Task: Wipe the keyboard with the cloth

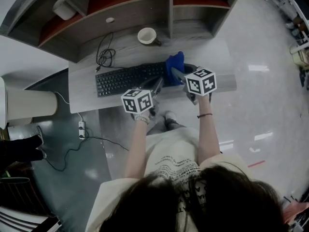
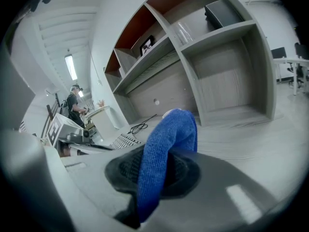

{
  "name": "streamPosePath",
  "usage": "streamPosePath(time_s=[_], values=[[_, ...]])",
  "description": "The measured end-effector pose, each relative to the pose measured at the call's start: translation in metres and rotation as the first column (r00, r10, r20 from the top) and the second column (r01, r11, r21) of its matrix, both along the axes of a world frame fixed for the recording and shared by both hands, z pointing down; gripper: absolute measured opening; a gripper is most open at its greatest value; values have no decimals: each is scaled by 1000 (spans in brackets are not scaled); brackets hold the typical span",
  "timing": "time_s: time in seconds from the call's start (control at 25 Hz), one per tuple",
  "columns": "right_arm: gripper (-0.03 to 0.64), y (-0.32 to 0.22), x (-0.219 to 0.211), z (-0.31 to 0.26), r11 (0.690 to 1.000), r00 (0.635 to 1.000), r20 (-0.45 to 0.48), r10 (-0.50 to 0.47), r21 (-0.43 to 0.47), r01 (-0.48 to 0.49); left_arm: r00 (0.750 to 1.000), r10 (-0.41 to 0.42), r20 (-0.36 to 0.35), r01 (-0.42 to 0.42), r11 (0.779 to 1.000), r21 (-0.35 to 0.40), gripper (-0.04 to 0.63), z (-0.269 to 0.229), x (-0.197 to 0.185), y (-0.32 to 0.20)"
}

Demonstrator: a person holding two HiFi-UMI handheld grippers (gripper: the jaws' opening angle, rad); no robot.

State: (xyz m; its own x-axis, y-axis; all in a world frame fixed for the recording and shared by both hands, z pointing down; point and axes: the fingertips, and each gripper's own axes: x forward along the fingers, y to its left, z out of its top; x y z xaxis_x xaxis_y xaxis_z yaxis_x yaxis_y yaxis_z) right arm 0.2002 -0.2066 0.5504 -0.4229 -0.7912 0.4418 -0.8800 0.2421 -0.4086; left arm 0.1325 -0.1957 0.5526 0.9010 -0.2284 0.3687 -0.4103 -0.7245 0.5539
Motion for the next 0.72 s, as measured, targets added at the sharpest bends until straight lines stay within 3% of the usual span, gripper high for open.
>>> streamPosePath(time_s=[0.72], values=[[58,-11,-24,13,999,1000,13,5,-35,-5,1000,-20,5,20,999,-27,5,8,-28,-15]])
